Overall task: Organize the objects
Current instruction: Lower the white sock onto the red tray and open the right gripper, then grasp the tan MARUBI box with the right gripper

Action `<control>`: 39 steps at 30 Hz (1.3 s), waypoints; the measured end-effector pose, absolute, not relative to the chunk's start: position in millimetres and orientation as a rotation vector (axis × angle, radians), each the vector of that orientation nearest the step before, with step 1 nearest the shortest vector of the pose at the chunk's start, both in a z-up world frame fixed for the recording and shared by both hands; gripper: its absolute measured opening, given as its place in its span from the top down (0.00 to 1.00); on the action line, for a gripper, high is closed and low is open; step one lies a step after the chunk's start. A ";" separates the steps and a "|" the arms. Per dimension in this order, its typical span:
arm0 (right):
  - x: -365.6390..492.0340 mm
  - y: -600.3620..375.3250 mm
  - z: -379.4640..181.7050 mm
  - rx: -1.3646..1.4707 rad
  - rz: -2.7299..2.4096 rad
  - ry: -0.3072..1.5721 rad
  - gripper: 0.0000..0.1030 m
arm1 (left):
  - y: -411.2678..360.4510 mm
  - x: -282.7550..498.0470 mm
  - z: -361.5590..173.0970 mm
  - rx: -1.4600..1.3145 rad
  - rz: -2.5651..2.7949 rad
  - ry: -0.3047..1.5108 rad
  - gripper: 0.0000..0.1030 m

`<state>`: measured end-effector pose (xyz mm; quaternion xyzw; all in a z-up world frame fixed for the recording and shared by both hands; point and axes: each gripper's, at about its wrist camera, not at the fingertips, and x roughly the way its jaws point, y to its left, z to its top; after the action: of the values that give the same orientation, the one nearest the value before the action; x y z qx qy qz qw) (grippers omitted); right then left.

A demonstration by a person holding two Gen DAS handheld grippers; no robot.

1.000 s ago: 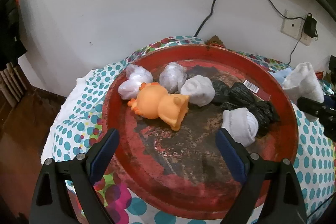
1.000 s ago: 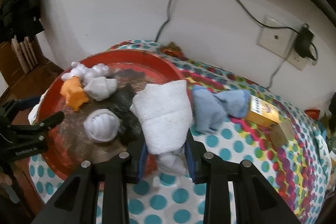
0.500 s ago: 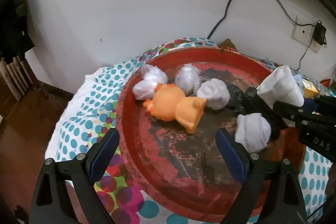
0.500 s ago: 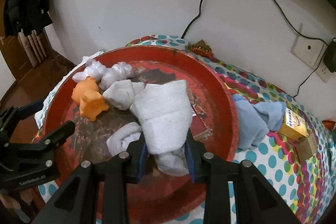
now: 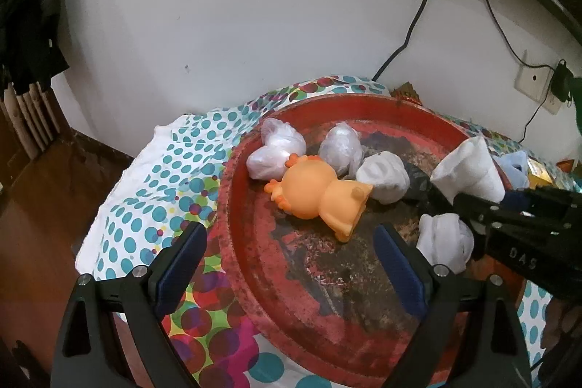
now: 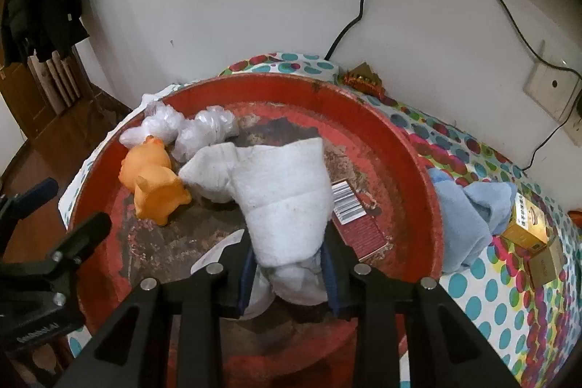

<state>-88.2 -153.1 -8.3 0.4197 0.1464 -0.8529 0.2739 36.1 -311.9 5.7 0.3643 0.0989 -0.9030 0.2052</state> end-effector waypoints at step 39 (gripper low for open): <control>-147.8 97.5 21.5 1.200 -2.626 0.221 0.47 | -279.5 28.5 -1.5 1.053 -2.580 0.126 0.10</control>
<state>-147.8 97.5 21.5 0.4114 0.0758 -0.9000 0.1224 28.5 -279.5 -1.5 0.3716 0.0446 -0.9107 0.1751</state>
